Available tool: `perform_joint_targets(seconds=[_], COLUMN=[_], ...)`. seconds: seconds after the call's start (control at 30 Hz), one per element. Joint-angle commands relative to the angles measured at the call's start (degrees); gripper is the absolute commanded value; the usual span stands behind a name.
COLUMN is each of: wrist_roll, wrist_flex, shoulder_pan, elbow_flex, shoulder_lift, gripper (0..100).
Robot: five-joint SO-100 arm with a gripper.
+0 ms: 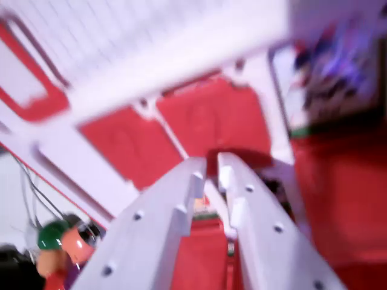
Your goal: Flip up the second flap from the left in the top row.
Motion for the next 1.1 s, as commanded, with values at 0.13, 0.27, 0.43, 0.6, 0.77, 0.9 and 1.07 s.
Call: perform_joint_targets(seconds=[0.13, 0.27, 0.43, 0.6, 0.77, 0.9, 1.07], wrist_roll=[-0.53, -1.67, -2.72, -5.8, -13.01, -18.46, -26.81], wrist_flex=[-6.59, -3.08, 7.91, 18.98, 33.31, 39.29, 38.67], shoulder_pan=[0.18, -0.26, -1.41, -2.72, -3.34, -2.64, -0.35], elbow_flex=[-7.82, -8.0, -10.99, -12.74, -12.39, -6.94, -0.44], shoulder_lift=[2.9, 3.25, 5.45, 11.87, 22.41, 34.37, 48.34], gripper=[2, 2, 2, 2, 2, 2, 2])
